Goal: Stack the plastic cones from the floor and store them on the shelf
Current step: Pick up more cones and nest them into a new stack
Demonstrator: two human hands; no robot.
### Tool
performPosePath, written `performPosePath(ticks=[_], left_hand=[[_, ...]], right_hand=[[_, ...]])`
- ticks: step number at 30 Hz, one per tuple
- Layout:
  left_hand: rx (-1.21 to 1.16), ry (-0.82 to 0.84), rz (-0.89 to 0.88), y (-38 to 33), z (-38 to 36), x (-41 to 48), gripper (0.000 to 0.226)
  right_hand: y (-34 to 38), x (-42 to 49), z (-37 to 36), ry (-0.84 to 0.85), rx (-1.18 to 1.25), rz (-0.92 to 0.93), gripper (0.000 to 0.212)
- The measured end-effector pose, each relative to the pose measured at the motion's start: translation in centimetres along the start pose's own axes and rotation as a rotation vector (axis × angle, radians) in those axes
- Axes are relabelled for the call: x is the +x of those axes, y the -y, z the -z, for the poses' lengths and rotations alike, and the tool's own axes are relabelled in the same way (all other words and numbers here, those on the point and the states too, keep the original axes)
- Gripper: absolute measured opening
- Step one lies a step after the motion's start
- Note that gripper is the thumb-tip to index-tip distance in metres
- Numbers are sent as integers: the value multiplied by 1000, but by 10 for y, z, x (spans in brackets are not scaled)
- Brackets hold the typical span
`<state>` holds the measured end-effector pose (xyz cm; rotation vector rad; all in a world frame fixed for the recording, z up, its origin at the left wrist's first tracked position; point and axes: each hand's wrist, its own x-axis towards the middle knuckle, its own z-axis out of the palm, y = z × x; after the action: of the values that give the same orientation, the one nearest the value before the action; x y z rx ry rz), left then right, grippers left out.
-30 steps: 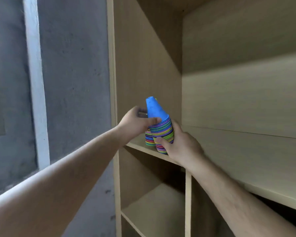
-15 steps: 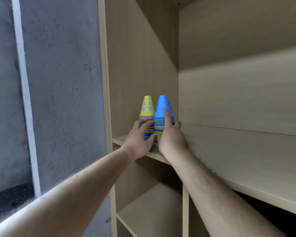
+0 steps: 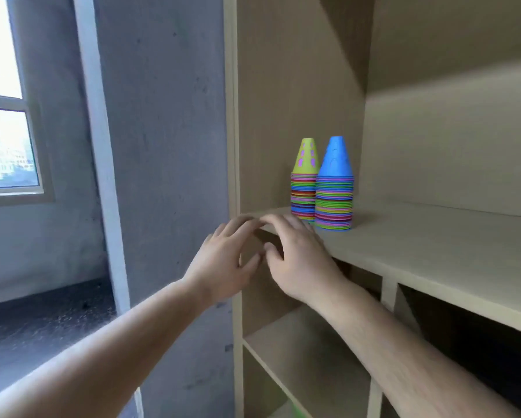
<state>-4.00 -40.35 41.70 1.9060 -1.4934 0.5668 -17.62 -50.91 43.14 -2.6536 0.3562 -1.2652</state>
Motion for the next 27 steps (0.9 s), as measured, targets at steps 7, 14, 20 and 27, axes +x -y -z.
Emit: performPosePath(ticks=[7,14,20,27], left_hand=[[143,51,176,66,10,-160,46],[139,173,414,113,-13,-289,42],[94,390,642,112,-66,-420,46],[-64,638,836,68,-120,-533,49]], right_hand=[[39,-63,-105,486,336,101,40],[47,-103,-192,1025,447,170,45],[40,-220,-296,1319,471,240,46],[19,-326,-350,1540,530,363,43]])
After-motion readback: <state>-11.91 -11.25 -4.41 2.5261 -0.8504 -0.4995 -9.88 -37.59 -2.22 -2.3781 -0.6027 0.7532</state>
